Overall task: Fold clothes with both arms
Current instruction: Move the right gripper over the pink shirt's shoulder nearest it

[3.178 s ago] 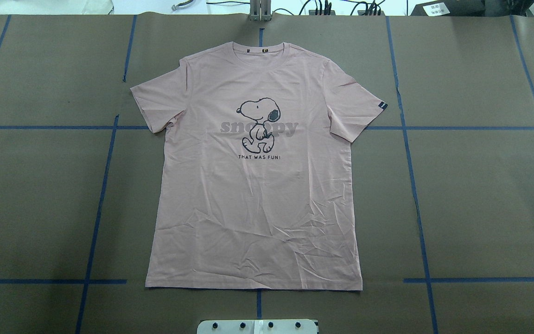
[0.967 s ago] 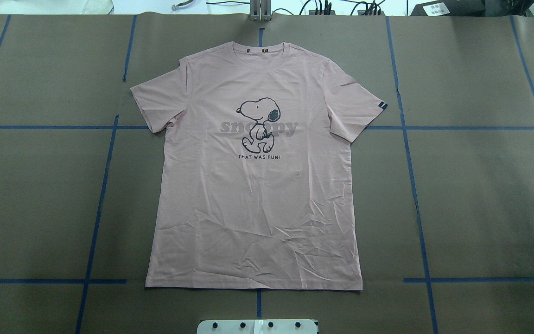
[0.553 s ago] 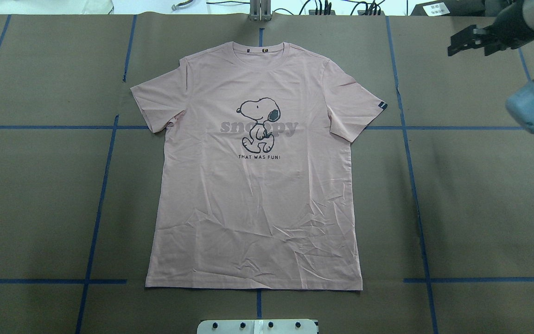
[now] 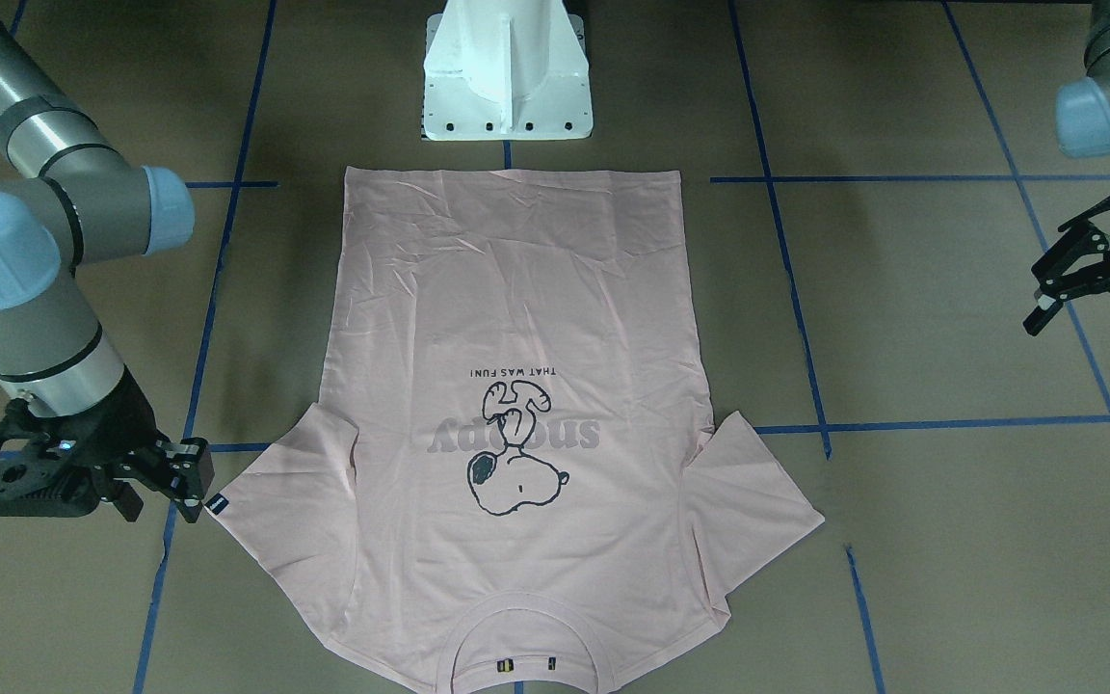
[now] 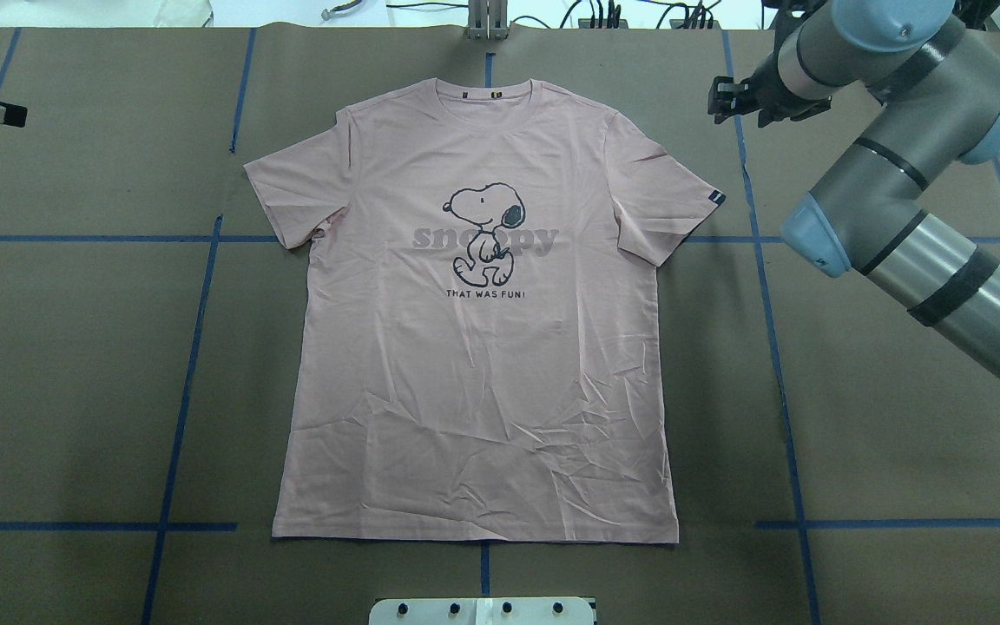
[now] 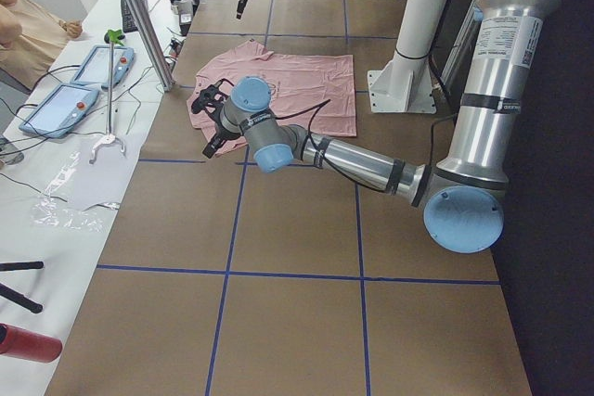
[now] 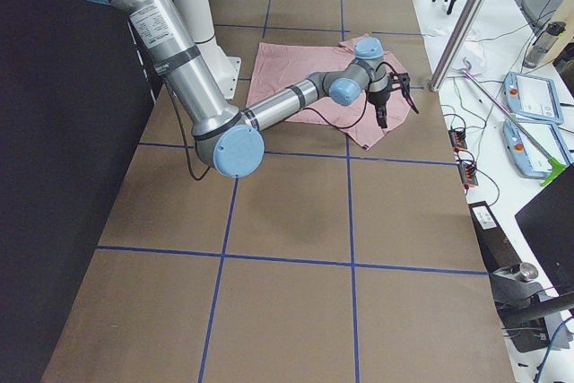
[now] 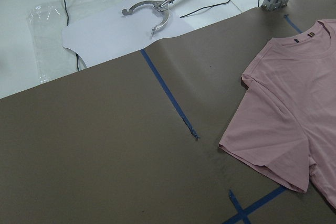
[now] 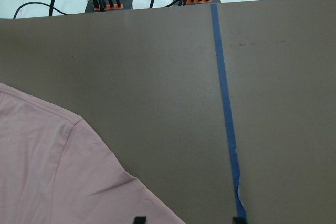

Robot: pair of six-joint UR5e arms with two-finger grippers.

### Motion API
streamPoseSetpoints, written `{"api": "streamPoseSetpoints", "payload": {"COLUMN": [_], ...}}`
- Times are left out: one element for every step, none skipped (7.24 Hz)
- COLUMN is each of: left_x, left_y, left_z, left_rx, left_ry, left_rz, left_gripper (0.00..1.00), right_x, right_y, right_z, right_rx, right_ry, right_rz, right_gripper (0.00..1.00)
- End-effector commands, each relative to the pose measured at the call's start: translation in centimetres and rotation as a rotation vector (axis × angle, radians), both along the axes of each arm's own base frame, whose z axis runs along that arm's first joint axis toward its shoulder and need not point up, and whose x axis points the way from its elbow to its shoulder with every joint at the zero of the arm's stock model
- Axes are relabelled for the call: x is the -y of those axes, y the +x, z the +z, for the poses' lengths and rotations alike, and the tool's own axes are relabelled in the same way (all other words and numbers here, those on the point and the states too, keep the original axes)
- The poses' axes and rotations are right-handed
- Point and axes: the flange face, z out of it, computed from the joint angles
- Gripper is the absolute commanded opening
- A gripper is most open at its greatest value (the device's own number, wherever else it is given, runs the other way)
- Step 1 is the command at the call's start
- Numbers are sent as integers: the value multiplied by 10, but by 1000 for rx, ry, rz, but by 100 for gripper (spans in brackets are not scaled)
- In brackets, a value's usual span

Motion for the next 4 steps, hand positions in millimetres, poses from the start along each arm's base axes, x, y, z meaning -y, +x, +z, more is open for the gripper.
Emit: {"api": "streamPoseSetpoints", "payload": {"left_x": [1, 1, 1, 1], "left_y": [3, 3, 4, 4], "left_z": [-3, -3, -3, -3], "left_rx": [-4, -4, -4, -4], "left_ry": [-1, -1, 0, 0], "left_rz": [1, 1, 3, 3], "left_gripper": [99, 99, 99, 99], "right_x": [-2, -5, -11, -16], "right_y": [-39, -52, -62, -67], "right_z": [42, 56, 57, 63], "right_rx": [7, -13, -24, -23], "right_ry": [30, 33, 40, 44], "right_rz": [8, 6, 2, -5], "right_gripper": [62, 62, 62, 62]}}
